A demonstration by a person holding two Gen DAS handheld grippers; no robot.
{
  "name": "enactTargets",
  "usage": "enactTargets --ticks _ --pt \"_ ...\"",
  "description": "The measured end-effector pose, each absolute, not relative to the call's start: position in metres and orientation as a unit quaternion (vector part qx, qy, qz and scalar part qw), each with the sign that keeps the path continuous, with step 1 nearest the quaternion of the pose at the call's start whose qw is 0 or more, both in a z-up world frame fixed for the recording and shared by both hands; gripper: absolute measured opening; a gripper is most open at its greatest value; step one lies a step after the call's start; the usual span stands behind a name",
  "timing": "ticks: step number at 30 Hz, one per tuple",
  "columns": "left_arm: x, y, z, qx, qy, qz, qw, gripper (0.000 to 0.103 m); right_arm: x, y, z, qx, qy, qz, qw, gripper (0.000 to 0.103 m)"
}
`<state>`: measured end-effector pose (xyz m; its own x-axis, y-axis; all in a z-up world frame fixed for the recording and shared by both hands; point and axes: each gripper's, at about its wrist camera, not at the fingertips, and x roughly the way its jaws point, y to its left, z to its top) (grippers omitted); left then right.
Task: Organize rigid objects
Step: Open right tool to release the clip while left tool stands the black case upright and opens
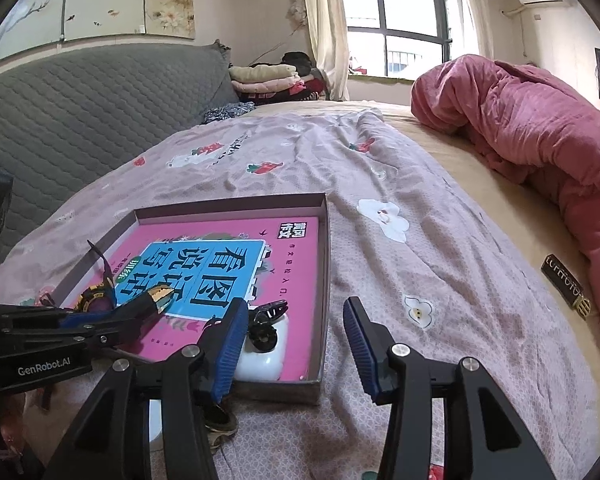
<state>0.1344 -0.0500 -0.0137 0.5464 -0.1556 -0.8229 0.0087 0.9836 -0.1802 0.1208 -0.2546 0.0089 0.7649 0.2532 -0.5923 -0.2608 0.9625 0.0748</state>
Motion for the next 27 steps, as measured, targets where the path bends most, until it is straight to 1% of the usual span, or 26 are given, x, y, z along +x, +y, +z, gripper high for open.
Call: enactTargets --ticks 4,9,13,21,23,25,27 --pt "0.133 -0.048 -0.011 -0.082 0.470 -0.046 0.878 0.024 0.120 -0.256 0.009 -0.005 0.314 0.138 0.939 0.049" --pt "0.129 -0.047 -0.004 -0.087 0.464 -0.046 0.880 0.032 0.116 -0.256 0.011 -0.003 0.309 0.144 0.940 0.049" --pt "0.124 -0.046 0.001 -0.085 0.460 -0.046 0.883 0.034 0.114 -0.257 0.012 -0.003 0.308 0.147 0.940 0.050" --pt "0.112 -0.038 0.012 -0.091 0.452 -0.038 0.886 0.050 0.104 -0.255 0.018 -0.008 0.297 0.156 0.942 0.050" --pt "0.107 -0.035 0.015 -0.095 0.450 -0.038 0.887 0.051 0.100 -0.253 0.019 -0.012 0.295 0.159 0.942 0.050" --pt "0.104 -0.032 0.018 -0.094 0.450 -0.037 0.888 0.052 0.098 -0.252 0.019 -0.012 0.295 0.161 0.942 0.052" --pt "0.101 -0.029 0.021 -0.097 0.448 -0.034 0.888 0.054 0.096 -0.251 0.020 -0.014 0.292 0.164 0.942 0.059"
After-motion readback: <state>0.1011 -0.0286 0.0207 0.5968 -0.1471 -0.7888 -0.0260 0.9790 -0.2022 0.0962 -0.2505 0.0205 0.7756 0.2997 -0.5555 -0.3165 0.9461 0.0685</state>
